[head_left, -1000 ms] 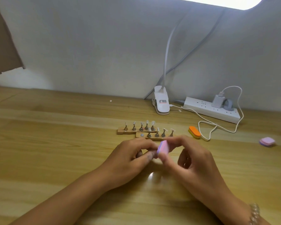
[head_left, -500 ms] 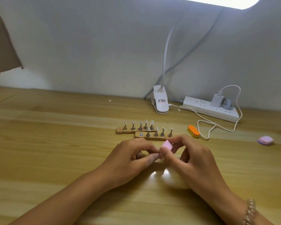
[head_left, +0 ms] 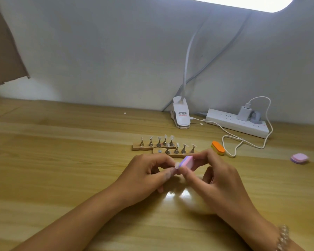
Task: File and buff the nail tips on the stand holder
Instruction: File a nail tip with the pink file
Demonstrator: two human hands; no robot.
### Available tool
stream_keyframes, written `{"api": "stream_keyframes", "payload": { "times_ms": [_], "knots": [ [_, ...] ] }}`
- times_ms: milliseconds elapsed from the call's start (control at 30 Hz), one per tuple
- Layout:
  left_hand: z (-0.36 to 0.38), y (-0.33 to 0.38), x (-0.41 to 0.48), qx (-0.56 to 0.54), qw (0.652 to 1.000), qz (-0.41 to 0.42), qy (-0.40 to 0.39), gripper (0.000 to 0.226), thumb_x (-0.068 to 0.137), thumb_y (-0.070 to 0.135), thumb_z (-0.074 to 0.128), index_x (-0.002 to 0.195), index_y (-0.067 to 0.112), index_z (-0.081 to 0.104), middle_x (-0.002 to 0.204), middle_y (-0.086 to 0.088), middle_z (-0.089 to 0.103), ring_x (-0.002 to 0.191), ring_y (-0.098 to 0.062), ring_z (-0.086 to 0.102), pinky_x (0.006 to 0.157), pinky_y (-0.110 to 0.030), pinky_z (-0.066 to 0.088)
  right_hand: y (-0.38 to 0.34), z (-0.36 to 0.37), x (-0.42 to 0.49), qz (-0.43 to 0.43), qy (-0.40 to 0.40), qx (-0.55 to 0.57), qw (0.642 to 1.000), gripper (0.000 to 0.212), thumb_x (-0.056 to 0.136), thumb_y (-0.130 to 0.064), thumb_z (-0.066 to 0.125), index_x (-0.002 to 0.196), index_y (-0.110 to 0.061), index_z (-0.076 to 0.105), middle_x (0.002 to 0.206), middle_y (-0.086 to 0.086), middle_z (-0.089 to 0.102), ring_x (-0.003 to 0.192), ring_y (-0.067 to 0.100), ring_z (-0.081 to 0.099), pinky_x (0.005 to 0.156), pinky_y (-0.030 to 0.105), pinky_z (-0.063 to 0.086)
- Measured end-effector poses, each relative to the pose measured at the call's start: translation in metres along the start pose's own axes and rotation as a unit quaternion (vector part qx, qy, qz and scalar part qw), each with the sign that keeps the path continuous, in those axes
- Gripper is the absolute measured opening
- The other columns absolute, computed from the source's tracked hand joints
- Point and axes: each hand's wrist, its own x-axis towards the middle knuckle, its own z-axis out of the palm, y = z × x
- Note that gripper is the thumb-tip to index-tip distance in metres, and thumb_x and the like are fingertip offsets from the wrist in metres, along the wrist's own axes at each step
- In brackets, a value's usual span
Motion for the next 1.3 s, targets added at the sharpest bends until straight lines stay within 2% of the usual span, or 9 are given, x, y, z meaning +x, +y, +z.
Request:
{"api": "stream_keyframes", "payload": {
  "times_ms": [400, 467, 600, 733, 867, 967, 1067, 1200, 1300],
  "knots": [
    [0.0016, -0.0032, 0.0027, 0.012, 1.0, -0.003, -0.025, 0.02, 0.094, 0.022, 0.055, 0.099, 0.015, 0.073, 0.083, -0.002, 0.07, 0.057, -0.014, 0.058, 0.057, -0.025, 0.046, -0.0036, 0.0029, -0.0029, -0.066, -0.032, -0.051, 0.996, 0.033, 0.077, -0.042, 0.074, 0.101, -0.026, 0.059, 0.091, -0.017, 0.062, 0.057, 0.0, 0.052, 0.054, 0.027, 0.045],
    [0.0022, -0.003, 0.003, 0.029, 0.999, -0.006, -0.023, 0.022, 0.092, 0.029, 0.054, 0.096, 0.019, 0.074, 0.081, 0.004, 0.07, 0.055, -0.013, 0.057, 0.057, -0.024, 0.043, -0.0013, 0.0003, -0.001, -0.037, 0.005, -0.031, 0.999, 0.03, 0.076, -0.04, 0.074, 0.099, -0.027, 0.059, 0.09, -0.017, 0.063, 0.054, 0.007, 0.053, 0.054, 0.032, 0.046],
    [0.0023, -0.0034, 0.0011, 0.048, 0.998, -0.007, -0.035, 0.023, 0.092, 0.029, 0.053, 0.1, 0.028, 0.074, 0.078, 0.015, 0.067, 0.06, -0.009, 0.055, 0.057, -0.032, 0.046, -0.0047, 0.002, -0.0043, -0.079, -0.017, -0.062, 0.995, 0.036, 0.078, -0.046, 0.069, 0.105, -0.024, 0.061, 0.092, -0.017, 0.062, 0.06, -0.006, 0.05, 0.055, 0.027, 0.045],
    [0.0023, -0.0007, 0.0006, 0.056, 0.998, -0.004, -0.039, 0.021, 0.093, 0.032, 0.053, 0.099, 0.037, 0.073, 0.078, 0.019, 0.068, 0.062, -0.003, 0.051, 0.06, -0.036, 0.048, -0.0009, -0.0009, -0.0004, -0.028, 0.021, -0.03, 0.999, 0.035, 0.077, -0.047, 0.069, 0.103, -0.024, 0.063, 0.091, -0.015, 0.064, 0.054, 0.009, 0.053, 0.056, 0.031, 0.046],
    [0.0023, 0.0003, 0.0004, 0.073, 0.997, -0.009, -0.036, 0.028, 0.091, 0.03, 0.051, 0.107, 0.029, 0.074, 0.081, 0.018, 0.068, 0.068, -0.007, 0.054, 0.062, -0.038, 0.048, -0.0039, 0.0001, -0.0035, -0.073, -0.026, -0.035, 0.996, 0.037, 0.08, -0.046, 0.068, 0.109, -0.024, 0.064, 0.094, -0.016, 0.063, 0.052, 0.013, 0.052, 0.051, 0.029, 0.046],
    [0.0026, 0.0001, 0.0007, 0.064, 0.997, -0.002, -0.032, 0.019, 0.095, 0.028, 0.055, 0.099, 0.03, 0.073, 0.076, 0.021, 0.066, 0.064, -0.007, 0.054, 0.06, -0.034, 0.046, 0.0009, -0.0007, -0.0011, -0.038, -0.001, -0.024, 0.999, 0.031, 0.08, -0.041, 0.073, 0.105, -0.026, 0.065, 0.091, -0.016, 0.066, 0.054, 0.011, 0.053, 0.054, 0.027, 0.044],
    [0.0026, -0.0001, 0.0002, 0.063, 0.998, 0.002, -0.029, 0.022, 0.09, 0.028, 0.052, 0.098, 0.029, 0.073, 0.072, 0.024, 0.063, 0.061, -0.001, 0.049, 0.059, -0.029, 0.043, -0.0028, 0.0008, -0.0035, -0.075, -0.02, -0.042, 0.996, 0.034, 0.08, -0.046, 0.068, 0.107, -0.026, 0.065, 0.091, -0.017, 0.064, 0.052, 0.012, 0.052, 0.052, 0.025, 0.043],
    [0.0031, 0.0, 0.0013, 0.069, 0.997, 0.007, -0.026, 0.018, 0.09, 0.034, 0.054, 0.092, 0.033, 0.072, 0.074, 0.022, 0.065, 0.056, 0.0, 0.048, 0.057, -0.024, 0.04, 0.0029, -0.0004, -0.0001, -0.019, 0.002, -0.019, 1.0, 0.03, 0.08, -0.045, 0.071, 0.102, -0.026, 0.065, 0.088, -0.016, 0.066, 0.054, 0.011, 0.053, 0.055, 0.025, 0.041],
    [0.0031, 0.0, 0.001, 0.07, 0.997, 0.012, -0.023, 0.02, 0.09, 0.031, 0.055, 0.097, 0.03, 0.074, 0.074, 0.022, 0.065, 0.056, 0.001, 0.049, 0.057, -0.022, 0.038, -0.0023, 0.0019, -0.0021, -0.055, -0.018, -0.029, 0.998, 0.032, 0.081, -0.047, 0.069, 0.106, -0.027, 0.065, 0.09, -0.016, 0.065, 0.053, 0.014, 0.053, 0.053, 0.027, 0.044]
  ]
}}
